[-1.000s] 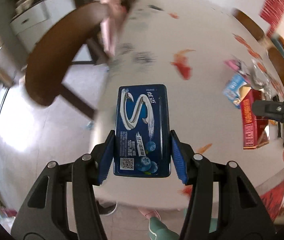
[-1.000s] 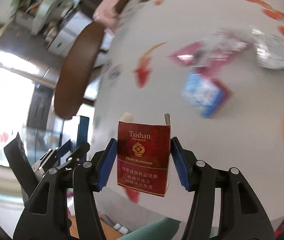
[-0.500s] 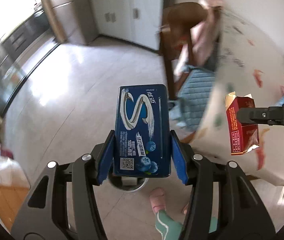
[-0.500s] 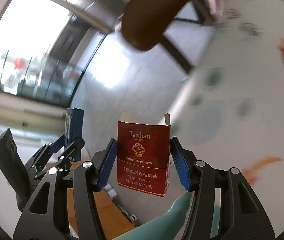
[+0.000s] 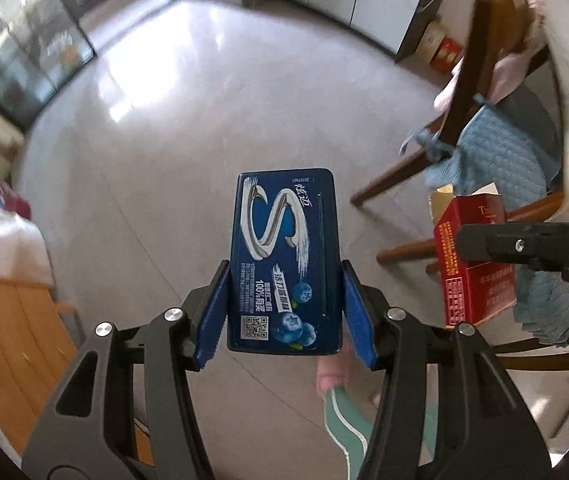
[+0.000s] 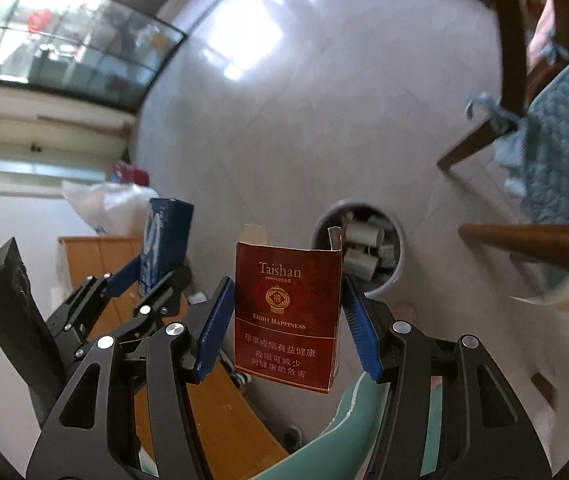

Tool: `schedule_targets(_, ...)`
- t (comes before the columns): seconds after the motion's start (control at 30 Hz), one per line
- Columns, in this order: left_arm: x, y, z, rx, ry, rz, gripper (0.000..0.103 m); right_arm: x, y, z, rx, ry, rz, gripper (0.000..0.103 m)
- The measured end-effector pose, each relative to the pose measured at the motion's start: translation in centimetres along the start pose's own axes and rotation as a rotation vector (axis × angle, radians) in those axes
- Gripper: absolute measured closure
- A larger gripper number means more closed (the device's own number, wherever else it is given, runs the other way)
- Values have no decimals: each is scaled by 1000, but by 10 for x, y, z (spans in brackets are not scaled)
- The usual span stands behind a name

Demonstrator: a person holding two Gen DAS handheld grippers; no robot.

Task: Collect trash
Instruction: 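Carry the gum pack and Taishan box over the bin and open both tools, then swing both tools back toward the table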

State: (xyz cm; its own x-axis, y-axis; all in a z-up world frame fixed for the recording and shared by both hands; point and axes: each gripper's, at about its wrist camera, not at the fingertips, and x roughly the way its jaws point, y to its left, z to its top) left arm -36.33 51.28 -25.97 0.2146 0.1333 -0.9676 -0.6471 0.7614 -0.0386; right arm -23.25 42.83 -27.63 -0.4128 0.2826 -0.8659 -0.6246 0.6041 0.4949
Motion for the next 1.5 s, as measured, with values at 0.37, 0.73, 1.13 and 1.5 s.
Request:
schedule_targets(0.37, 232, 30, -45, -69, 278, -58, 53, 209, -91, 31, 170, 213, -79, 47)
schedule_targets(0.73, 344, 14, -82, -1, 403, -88, 28, 311, -155, 44, 276, 313, -87, 33)
schedule_targets(1.13, 212, 44, -61, -137, 257, -66, 20, 193, -87, 70, 139, 172, 27, 31)
schedule_targets(1.5, 19, 11, 4, -57, 24, -54, 7, -60, 1, 55, -5, -207, 256, 31)
